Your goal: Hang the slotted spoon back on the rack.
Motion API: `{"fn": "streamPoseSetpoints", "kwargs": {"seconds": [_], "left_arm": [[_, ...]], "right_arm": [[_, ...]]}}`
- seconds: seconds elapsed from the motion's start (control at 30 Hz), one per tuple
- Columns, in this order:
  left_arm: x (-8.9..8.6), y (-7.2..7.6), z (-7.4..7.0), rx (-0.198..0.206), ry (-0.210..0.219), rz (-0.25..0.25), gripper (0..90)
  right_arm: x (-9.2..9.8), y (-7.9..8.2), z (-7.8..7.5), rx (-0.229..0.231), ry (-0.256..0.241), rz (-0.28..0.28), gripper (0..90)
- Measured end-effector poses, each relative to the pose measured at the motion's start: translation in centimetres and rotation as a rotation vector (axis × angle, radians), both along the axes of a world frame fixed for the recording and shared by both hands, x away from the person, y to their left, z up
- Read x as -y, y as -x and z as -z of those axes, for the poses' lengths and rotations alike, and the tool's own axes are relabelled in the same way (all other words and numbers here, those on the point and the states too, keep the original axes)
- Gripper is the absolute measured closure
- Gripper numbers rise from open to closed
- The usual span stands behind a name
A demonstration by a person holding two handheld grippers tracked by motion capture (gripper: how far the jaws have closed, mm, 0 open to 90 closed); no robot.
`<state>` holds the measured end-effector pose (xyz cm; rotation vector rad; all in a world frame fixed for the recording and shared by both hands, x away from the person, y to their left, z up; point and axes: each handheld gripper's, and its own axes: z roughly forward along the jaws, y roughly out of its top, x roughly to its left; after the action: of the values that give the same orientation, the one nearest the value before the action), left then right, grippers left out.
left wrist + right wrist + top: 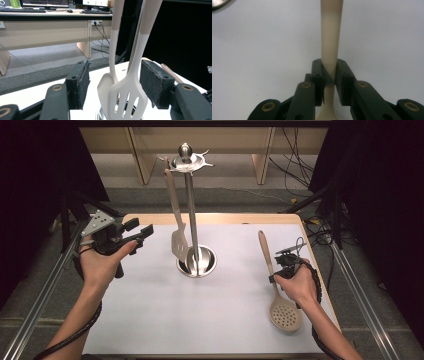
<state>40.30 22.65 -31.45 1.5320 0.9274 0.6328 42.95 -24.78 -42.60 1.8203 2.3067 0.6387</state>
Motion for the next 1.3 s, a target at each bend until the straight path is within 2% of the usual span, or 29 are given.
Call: {"fn": "streamPoseSetpoints", "kwargs": {"seconds": [0.13,0.23,0.27,0.3,0.33,0.43,0.47,0.5,0.53,0.6,0.7,0.73,0.8,0.83,0.93,1.07,1.13,1.23,1.3], "left_arm": [[0.0,0.1,-0.1,-0.003,0.009,0.000,39.5],[0.1,0.1,-0.1,-0.004,0.012,0.001,39.1],[0.1,0.1,-0.1,-0.003,0.011,0.002,39.0],[0.1,0.2,-0.1,-0.002,0.013,0.003,39.0],[0.1,0.1,-0.2,0.002,0.010,0.006,39.1],[0.3,0.2,-0.2,0.003,0.011,0.007,39.1],[0.3,0.2,-0.2,0.006,0.011,0.007,39.1],[0.4,0.3,-0.2,0.008,0.010,0.007,39.3],[0.4,0.3,-0.2,0.010,0.009,0.008,39.5],[0.6,0.4,-0.3,0.014,0.010,0.009,39.6],[0.8,0.5,-0.3,0.027,0.010,0.017,40.0],[0.9,0.5,-0.3,0.031,0.009,0.019,40.1],[1.1,0.6,-0.4,0.039,0.010,0.026,40.2],[1.3,0.7,-0.4,0.047,0.016,0.029,40.3],[1.6,1.0,-0.7,0.062,0.020,0.043,41.1],[2.4,1.5,-1.0,0.089,0.014,0.066,42.9],[2.9,1.8,-1.2,0.100,0.011,0.080,43.5],[3.7,2.0,-1.3,0.109,0.006,0.101,43.9],[4.2,2.2,-1.3,0.115,0.001,0.112,44.0]], "right_arm": [[-0.1,0.9,-0.4,0.075,-0.010,-0.003,79.1],[-0.2,1.3,-0.7,0.105,-0.026,0.009,79.1],[-0.3,1.5,-0.9,0.131,-0.013,-0.008,79.1],[-0.3,1.6,-0.9,0.143,-0.025,-0.016,79.1],[-0.3,1.8,-1.0,0.182,-0.019,-0.034,79.2],[-0.6,2.3,-1.3,0.234,-0.050,-0.046,79.2],[-0.5,2.5,-1.4,0.264,-0.058,-0.073,79.2],[-0.6,2.7,-1.6,0.269,-0.076,-0.078,79.2],[-0.8,3.0,-1.8,0.284,-0.064,-0.067,79.2],[-0.9,3.2,-2.0,0.325,-0.072,-0.090,79.2],[-1.2,3.7,-2.5,0.353,-0.093,-0.104,79.2],[-1.3,3.8,-2.6,0.388,-0.099,-0.117,79.2],[-1.8,4.2,-2.9,0.405,-0.116,-0.097,79.2],[-1.7,4.2,-3.0,0.418,-0.111,-0.117,79.2],[-2.0,4.5,-3.5,0.447,-0.124,-0.122,79.2],[-2.5,5.0,-4.1,0.469,-0.123,-0.126,79.2],[-2.9,5.3,-4.4,0.451,-0.128,-0.104,79.2],[-3.3,5.6,-4.8,0.479,-0.132,-0.127,79.2],[-3.8,5.8,-5.0,0.496,-0.150,-0.121,79.2]]}}
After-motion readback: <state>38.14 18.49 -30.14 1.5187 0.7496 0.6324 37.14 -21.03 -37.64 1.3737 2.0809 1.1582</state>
